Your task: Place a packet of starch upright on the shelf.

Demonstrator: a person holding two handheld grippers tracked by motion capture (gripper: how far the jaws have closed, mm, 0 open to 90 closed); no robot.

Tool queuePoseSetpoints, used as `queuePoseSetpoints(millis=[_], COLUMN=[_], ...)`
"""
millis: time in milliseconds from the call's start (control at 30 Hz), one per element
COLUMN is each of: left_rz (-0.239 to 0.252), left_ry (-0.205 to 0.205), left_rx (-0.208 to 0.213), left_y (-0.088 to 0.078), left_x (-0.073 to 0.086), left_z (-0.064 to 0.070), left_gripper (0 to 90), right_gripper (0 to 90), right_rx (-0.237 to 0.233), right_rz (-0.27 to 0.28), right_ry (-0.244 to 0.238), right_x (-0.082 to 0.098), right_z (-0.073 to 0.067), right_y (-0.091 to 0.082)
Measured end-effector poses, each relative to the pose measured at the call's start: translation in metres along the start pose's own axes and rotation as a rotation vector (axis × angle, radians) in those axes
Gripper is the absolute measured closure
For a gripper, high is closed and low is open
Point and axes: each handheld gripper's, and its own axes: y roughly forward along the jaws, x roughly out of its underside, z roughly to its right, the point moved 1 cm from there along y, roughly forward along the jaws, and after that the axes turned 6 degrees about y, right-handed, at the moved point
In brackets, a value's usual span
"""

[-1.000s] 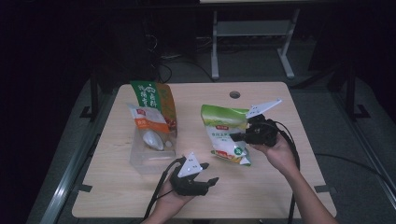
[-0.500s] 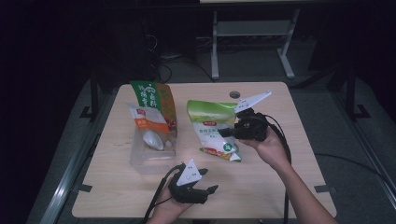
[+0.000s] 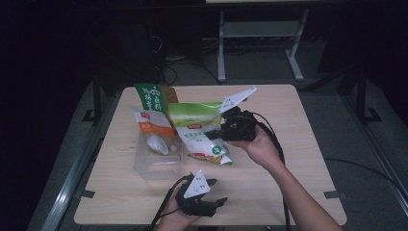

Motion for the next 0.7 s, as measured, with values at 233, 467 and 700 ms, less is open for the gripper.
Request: queuePoseSetpoints(millis=[233,467,700], left_rz=[-0.003,0.007,0.004], left_ry=[0.026,0.02,-0.002], left_rx=[0.004,0.024,0.045], left_y=[-0.002,-0.001,-0.006], left_x=[0.0,0.0,0.003], left_z=[0.002,0.004,0.006], left_gripper=[34.5,33.4,32.7], right_gripper=[89.7,89.7,89.7], right_rx=[-0.032,-0.057,-0.094], right_rz=[0.007,0.008,0.007], right_ry=[-0.045,-0.085,-0.079], right_x=[-0.024,-0.043,-0.056], right_z=[-0.018,-0.03,-0.037], right_y=[0.009,0.026,0.057])
